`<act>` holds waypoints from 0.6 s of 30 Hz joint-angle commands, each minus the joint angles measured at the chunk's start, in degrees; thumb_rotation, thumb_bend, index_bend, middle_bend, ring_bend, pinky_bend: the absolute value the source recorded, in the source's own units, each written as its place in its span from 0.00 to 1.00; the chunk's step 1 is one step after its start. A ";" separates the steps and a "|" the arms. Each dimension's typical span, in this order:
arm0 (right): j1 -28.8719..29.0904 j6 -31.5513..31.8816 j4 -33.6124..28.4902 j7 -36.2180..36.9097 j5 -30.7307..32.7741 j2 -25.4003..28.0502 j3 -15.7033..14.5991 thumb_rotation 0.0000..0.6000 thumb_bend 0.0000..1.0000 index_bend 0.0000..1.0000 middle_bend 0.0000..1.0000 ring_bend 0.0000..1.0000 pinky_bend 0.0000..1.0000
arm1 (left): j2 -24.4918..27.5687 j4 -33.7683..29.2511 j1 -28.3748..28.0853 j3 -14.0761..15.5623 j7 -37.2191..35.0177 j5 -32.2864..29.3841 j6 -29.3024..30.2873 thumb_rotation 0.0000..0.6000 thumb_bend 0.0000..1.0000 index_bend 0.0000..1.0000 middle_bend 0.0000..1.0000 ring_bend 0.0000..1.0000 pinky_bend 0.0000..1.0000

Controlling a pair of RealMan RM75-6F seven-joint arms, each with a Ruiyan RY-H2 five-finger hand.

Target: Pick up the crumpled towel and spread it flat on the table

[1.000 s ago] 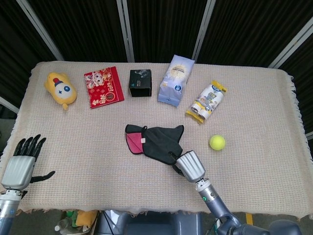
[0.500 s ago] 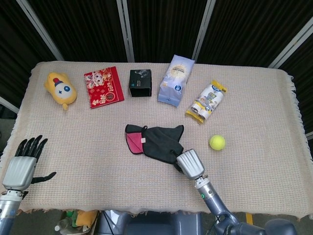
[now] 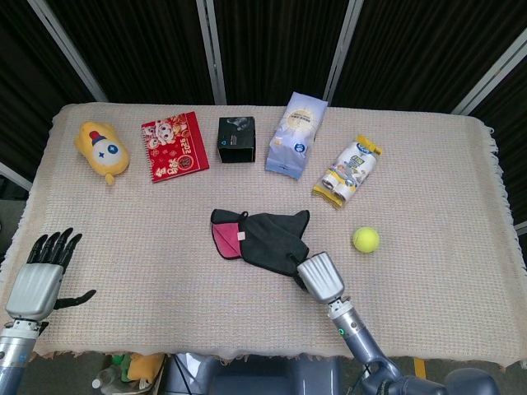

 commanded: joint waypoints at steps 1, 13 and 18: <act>-0.33 -0.06 -0.63 -0.53 0.42 0.35 -0.14 1.00 0.28 0.41 0.98 1.00 0.95 | 0.00 -0.13 0.02 0.04 0.04 0.08 0.06 1.00 0.00 0.00 0.00 0.00 0.00; -1.76 0.76 -1.00 -2.27 1.17 1.49 -0.95 1.00 0.28 0.41 0.98 1.00 0.95 | -0.11 -0.19 -0.02 0.19 0.32 0.28 0.05 1.00 0.00 0.00 0.00 0.00 0.00; -1.51 0.75 -0.41 -1.56 1.51 1.13 -0.46 1.00 0.28 0.41 0.98 1.00 0.95 | -0.19 -0.39 -0.01 0.32 0.64 0.62 0.21 1.00 0.00 0.00 0.00 0.00 0.00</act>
